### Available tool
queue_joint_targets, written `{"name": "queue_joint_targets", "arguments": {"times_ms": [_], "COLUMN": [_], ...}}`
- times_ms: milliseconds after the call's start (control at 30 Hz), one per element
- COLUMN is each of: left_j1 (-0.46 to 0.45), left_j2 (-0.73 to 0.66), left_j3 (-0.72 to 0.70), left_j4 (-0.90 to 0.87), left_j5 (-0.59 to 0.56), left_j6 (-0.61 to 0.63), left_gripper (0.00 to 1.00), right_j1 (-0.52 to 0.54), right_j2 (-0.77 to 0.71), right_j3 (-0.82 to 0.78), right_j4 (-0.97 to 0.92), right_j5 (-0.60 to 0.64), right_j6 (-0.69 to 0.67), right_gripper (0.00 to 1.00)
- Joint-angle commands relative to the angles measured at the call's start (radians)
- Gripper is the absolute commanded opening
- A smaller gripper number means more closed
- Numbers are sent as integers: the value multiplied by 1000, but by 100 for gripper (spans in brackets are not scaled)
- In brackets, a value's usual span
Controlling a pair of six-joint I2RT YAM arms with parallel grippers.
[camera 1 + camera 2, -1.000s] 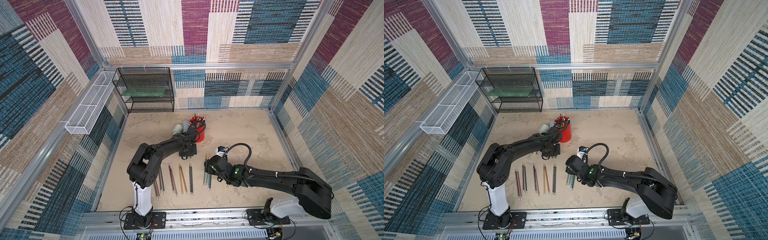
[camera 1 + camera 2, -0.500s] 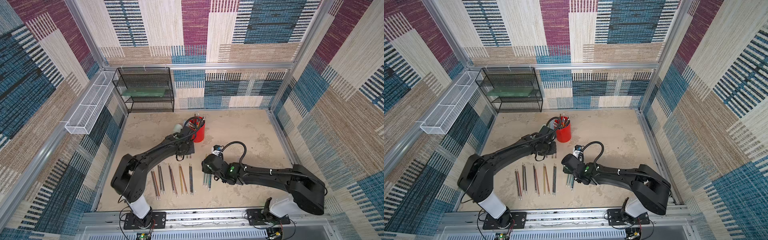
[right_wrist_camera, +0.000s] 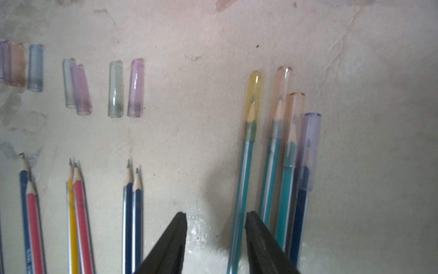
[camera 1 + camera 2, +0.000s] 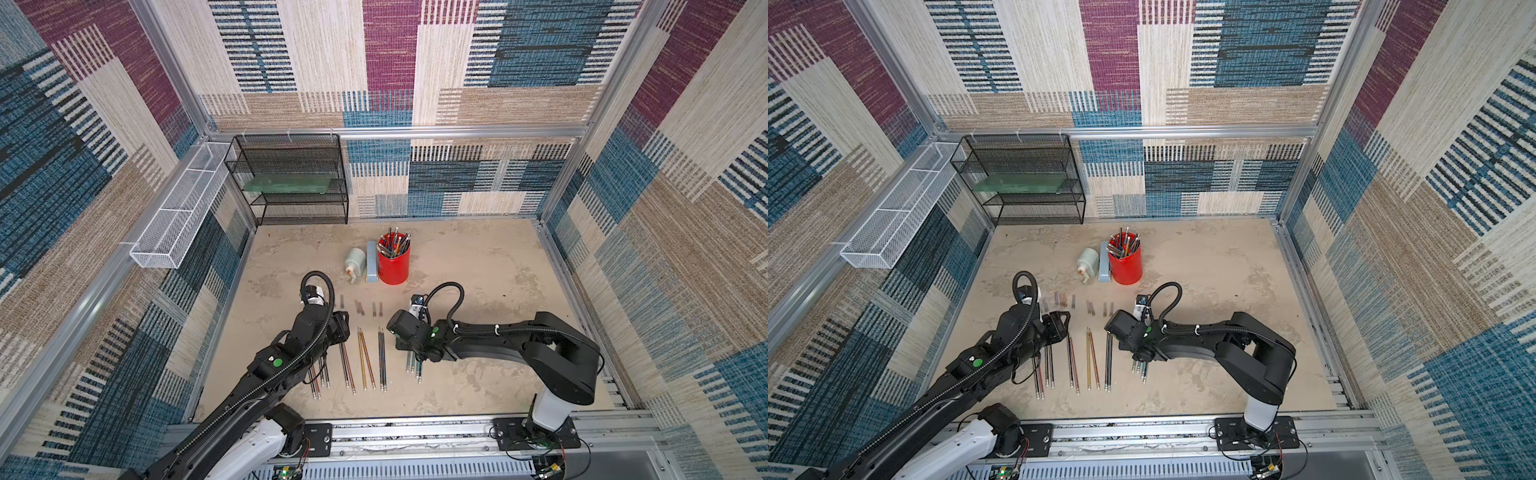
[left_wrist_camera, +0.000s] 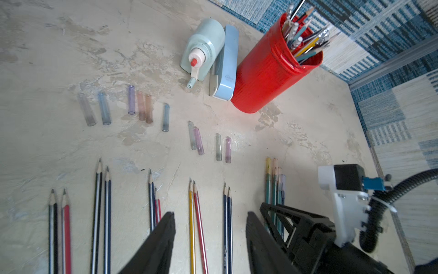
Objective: Remove the protective cover of the pencils
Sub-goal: Pick up the pencil from the center of the board.
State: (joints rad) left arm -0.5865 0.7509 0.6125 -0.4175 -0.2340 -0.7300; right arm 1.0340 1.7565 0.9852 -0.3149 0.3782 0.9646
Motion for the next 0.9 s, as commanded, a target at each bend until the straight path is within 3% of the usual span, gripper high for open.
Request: {"name": "queue_joint_targets", "arguments": {"times_ms": [0,367,700,867], "left_j1": [1,1,1,1], "left_j2": [-14,-3,19,37], "left_j3": [-8,-4,1,12], "left_j4": [3,7,24,20], "left_j5": [-29,-10,-5,-11], "left_j6": [-16,-32,-35,-58], "left_gripper": [50,48,50,61], "right_j1": [1,1,40,43], "right_j2": [13,74,101,103], "right_j3": [10,55,85,94], "right_j4": [-36,-84,-123,-123], "right_j5": [41,65,91,93], "right_j6": [24,33,49,48], "right_gripper": [46,43,30,25]}}
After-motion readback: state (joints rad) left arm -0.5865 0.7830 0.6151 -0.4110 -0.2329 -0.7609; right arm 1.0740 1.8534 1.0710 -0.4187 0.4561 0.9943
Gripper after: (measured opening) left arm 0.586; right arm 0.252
